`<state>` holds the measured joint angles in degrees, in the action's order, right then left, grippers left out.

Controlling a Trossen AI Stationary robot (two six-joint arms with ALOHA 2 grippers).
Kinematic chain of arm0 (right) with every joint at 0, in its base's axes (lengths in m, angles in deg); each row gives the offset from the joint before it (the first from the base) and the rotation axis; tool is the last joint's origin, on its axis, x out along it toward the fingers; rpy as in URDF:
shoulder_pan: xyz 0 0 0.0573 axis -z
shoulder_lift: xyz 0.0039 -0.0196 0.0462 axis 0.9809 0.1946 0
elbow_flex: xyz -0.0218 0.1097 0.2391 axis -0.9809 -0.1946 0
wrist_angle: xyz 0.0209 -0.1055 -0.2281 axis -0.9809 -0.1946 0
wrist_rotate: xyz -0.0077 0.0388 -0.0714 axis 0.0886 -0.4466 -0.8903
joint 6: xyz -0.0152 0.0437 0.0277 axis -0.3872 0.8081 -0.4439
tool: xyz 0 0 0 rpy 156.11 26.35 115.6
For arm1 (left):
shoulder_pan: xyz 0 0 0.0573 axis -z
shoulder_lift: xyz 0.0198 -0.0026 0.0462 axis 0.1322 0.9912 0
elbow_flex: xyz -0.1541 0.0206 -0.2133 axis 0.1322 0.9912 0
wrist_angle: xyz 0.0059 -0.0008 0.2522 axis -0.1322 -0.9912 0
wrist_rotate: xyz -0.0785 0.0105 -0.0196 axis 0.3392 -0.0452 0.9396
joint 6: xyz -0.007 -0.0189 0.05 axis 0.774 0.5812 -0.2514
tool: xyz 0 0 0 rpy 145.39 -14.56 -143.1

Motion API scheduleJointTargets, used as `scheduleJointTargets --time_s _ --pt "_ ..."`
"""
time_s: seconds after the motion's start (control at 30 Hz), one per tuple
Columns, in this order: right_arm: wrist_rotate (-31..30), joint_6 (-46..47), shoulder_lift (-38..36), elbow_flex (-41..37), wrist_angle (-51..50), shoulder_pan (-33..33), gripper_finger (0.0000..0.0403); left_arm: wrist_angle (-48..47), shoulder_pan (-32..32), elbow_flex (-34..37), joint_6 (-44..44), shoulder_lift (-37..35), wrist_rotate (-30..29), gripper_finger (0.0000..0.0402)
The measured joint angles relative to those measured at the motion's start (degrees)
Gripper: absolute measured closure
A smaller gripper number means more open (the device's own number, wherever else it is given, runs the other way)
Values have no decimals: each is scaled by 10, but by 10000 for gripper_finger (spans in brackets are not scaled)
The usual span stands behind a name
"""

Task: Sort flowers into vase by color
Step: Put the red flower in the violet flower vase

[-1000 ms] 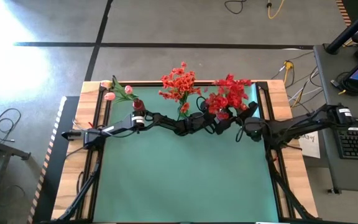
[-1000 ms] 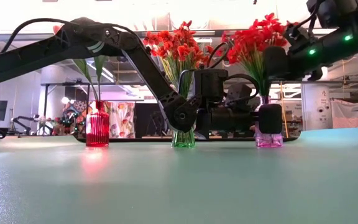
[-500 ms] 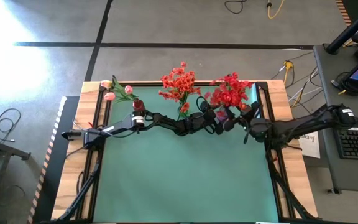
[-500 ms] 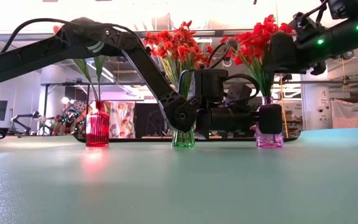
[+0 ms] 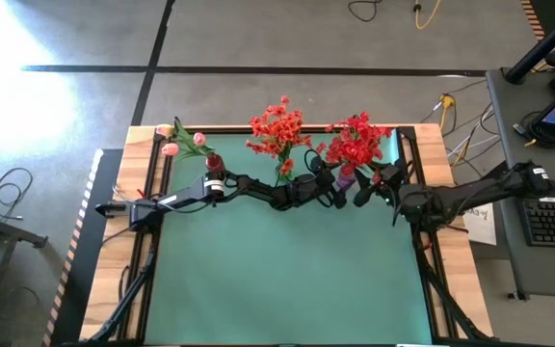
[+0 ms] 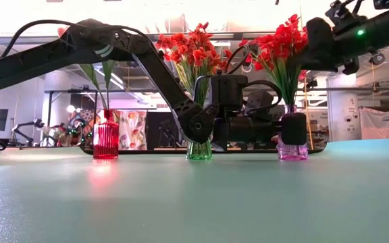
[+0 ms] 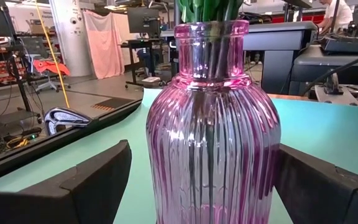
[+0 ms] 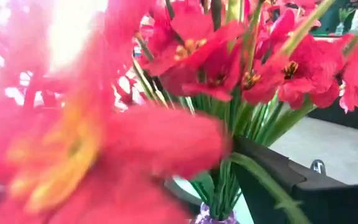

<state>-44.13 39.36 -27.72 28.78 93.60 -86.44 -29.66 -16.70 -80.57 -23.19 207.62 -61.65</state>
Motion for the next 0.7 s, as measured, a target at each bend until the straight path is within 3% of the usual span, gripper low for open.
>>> scheduleJointTargets --time_s 0.37,0.7 --pt "7 145 -10 119 -330 -11 195 16 0 0 0 0 0 54" --pt "50 178 -7 155 -392 -11 195 11 1 0 0 -1 -18 54"
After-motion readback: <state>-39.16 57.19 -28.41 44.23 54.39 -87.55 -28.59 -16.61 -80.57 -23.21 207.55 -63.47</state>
